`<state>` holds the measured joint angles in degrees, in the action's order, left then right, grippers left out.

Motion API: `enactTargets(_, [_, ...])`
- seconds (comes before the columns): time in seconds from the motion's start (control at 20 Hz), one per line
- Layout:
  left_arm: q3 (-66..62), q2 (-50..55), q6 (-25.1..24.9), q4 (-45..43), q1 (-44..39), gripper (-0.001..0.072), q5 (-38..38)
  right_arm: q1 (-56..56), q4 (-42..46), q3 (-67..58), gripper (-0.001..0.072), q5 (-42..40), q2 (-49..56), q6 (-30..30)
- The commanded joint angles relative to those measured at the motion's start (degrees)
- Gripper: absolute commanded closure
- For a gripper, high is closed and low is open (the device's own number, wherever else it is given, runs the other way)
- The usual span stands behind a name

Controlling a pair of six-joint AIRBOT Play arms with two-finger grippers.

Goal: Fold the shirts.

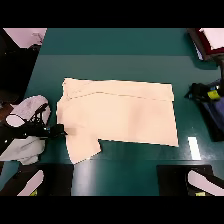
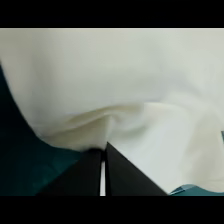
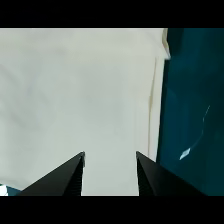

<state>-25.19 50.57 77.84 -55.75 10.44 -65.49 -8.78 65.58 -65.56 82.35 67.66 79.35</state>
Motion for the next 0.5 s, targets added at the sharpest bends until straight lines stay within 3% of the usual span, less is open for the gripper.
enactTargets(0.0, [-3.82, -0.04, -2.01, 1.49, 0.0, 0.068, -2.84, -5.68, 4.85, 12.87, 0.0324, 2.89, -4.96, -0.2])
enactTargets(0.2, [-4.87, -0.02, -3.34, 5.4, 0.0, 0.068, -1.81, -12.07, 4.63, 31.12, 0.0324, 0.44, -8.61, -1.64])
enactTargets(0.45, [-4.87, -0.04, -4.37, 5.66, 0.0, 0.068, -1.6, -10.56, 0.44, 39.26, 0.0325, -4.7, -9.16, -2.29])
